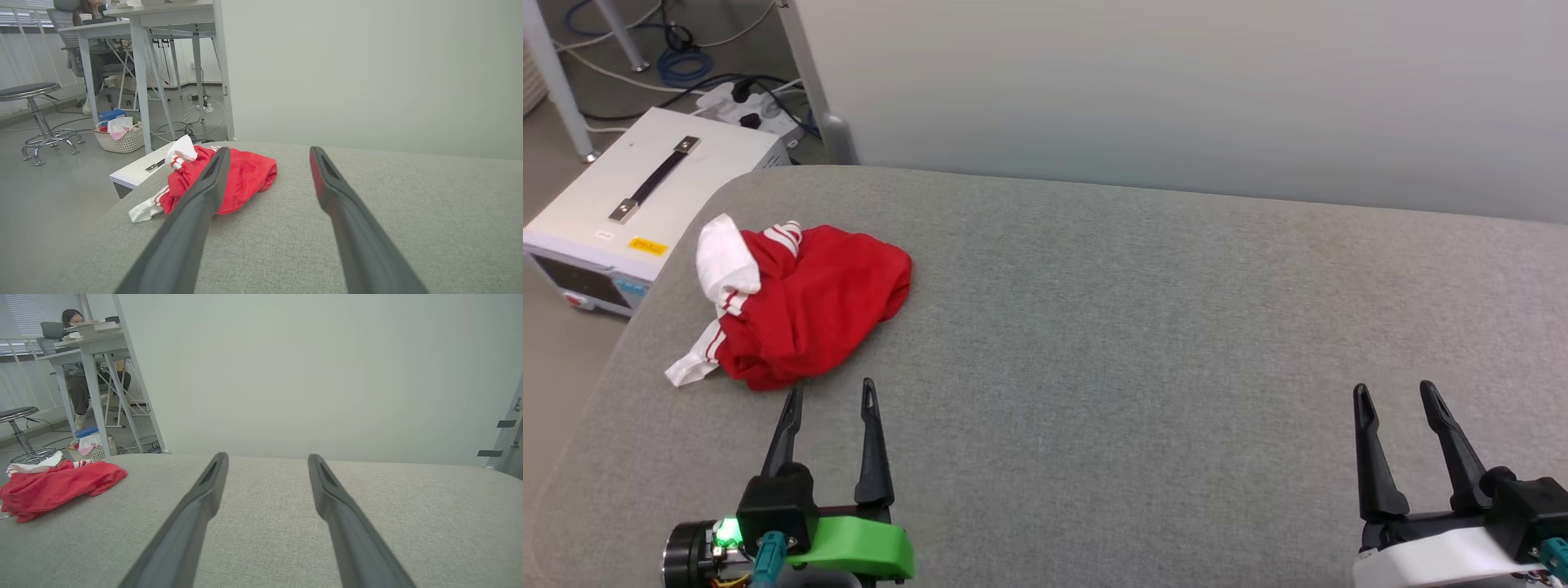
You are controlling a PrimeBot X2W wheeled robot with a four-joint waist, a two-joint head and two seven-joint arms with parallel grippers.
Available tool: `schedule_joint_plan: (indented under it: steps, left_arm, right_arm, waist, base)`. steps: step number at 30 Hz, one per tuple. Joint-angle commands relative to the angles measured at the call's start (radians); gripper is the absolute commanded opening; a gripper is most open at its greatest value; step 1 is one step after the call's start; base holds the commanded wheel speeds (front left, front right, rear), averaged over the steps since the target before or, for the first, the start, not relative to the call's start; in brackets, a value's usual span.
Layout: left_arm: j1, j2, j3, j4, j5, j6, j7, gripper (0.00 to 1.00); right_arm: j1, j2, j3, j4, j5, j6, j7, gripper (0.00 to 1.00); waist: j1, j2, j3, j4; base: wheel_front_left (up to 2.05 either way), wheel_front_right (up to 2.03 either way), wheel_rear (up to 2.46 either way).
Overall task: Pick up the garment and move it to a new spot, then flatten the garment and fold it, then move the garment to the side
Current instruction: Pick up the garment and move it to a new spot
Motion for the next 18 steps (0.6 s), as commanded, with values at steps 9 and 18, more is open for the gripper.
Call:
schedule_joint_plan:
  steps: [9, 18]
  left_arm:
    - [-0.011, -0.004, 0.025, 0.005, -0.020, 0.004, -0.006, 1.00]
    - [-0.015, -0.004, 0.048, 0.010, -0.042, 0.007, -0.006, 1.00]
  right_arm:
    - [0.004, -0.001, 0.009, -0.005, -0.005, -0.001, -0.006, 1.00]
    - [-0.001, -0.001, 0.015, -0.006, -0.013, -0.001, -0.006, 1.00]
  waist:
    - [0.0000, 0.0000, 0.019, 0.160]
    - [0.0000, 0.0000, 0.030, 0.268]
  base:
    - [0.00, 0.00, 0.00]
    - [0.00, 0.00, 0.00]
